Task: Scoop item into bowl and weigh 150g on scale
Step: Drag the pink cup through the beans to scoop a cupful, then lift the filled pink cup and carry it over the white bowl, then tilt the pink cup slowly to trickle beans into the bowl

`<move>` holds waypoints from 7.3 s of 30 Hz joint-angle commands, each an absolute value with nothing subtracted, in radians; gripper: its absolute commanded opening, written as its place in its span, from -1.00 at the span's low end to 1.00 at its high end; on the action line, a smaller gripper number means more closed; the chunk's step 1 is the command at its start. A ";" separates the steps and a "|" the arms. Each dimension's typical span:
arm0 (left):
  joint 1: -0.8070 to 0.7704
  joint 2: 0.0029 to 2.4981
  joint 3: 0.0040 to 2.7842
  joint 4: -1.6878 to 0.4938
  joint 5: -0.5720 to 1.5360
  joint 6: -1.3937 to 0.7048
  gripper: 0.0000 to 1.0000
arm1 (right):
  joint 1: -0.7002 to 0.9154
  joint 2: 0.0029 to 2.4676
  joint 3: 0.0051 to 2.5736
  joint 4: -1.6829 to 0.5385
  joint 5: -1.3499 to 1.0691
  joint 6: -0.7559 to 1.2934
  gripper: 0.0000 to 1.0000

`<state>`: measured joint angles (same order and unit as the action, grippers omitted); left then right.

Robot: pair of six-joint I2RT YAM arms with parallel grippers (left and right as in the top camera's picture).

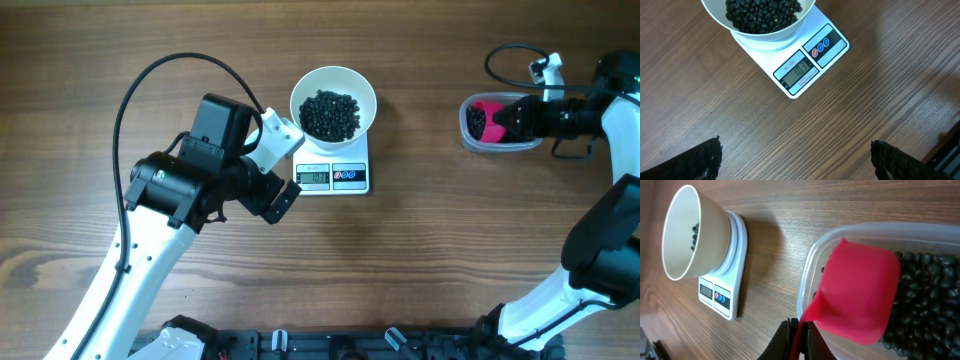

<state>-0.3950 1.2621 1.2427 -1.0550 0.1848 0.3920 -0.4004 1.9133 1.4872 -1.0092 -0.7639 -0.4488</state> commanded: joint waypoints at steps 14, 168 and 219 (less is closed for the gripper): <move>-0.389 1.256 1.237 -1.056 0.198 0.412 0.99 | -0.492 1.944 1.480 -1.008 -0.926 -0.444 -0.92; -0.389 1.257 1.237 -1.056 0.198 0.412 1.00 | 0.272 1.736 1.692 -0.821 -0.570 -0.494 -0.92; -0.389 1.257 1.237 -1.056 0.198 0.412 1.00 | 0.272 1.742 1.691 -0.828 -0.577 -0.463 -0.91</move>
<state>-0.3950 1.2621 1.2427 -1.0550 0.1848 0.3920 0.2695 1.7504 1.6733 -0.8276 -0.5674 -0.4751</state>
